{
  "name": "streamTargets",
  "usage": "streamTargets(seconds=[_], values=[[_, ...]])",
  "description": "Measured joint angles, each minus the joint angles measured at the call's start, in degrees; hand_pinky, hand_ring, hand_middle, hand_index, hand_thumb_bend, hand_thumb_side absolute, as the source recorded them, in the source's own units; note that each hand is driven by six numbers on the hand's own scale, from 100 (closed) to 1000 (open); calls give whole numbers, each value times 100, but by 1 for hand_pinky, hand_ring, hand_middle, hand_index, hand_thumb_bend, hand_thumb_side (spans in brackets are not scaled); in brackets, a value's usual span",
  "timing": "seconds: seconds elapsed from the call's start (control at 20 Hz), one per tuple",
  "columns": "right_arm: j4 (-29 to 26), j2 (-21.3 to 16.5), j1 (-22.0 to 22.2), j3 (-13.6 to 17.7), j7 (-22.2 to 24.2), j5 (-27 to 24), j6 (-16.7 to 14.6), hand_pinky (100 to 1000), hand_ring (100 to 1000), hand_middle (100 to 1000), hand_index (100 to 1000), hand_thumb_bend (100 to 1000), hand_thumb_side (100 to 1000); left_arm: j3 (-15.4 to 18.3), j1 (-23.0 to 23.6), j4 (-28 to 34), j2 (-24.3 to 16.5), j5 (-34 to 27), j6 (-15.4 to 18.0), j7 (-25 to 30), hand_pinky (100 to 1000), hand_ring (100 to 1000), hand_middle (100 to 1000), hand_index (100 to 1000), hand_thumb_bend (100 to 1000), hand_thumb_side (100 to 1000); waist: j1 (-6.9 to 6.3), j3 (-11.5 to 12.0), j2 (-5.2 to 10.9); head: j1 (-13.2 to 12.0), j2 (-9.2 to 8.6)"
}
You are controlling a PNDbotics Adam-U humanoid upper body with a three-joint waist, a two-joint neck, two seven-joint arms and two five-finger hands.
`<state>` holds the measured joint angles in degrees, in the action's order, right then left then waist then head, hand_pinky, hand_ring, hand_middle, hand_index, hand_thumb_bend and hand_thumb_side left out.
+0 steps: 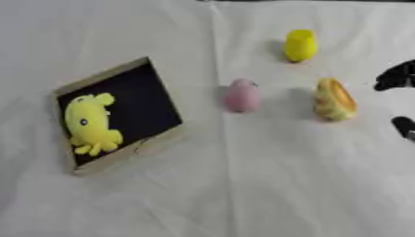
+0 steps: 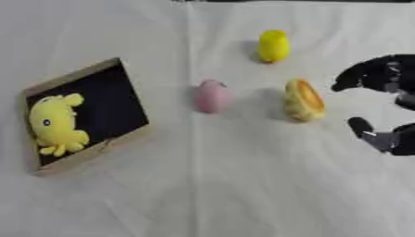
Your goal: Pick up objects on the table and place them in the box.
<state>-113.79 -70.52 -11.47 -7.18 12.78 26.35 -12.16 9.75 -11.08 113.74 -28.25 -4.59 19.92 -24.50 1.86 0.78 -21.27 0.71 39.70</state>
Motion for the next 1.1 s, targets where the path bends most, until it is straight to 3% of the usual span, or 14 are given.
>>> streamTargets(seconds=[0.15,0.35,0.65,1.1], values=[[0,0,-120,-61,-146,-125,189,888,902,847,913,100,252,-2,-1,0,0,-17,-6,9,734,614,587,780,100,587,0,1,0,22,0],[-1,1,-295,-209,-282,-460,495,910,915,830,902,214,114,-8,-3,0,0,-37,-5,32,734,614,587,780,100,587,0,25,0,51,0],[-1,20,-569,-459,-75,-935,957,921,912,812,890,381,100,-39,-10,0,0,-50,-10,61,734,614,587,780,100,588,0,54,0,91,0],[-1,232,-1007,-732,340,-1163,1514,936,923,813,890,332,118,-72,-51,0,0,-95,-14,95,734,615,587,780,100,588,3,125,-6,126,0]])
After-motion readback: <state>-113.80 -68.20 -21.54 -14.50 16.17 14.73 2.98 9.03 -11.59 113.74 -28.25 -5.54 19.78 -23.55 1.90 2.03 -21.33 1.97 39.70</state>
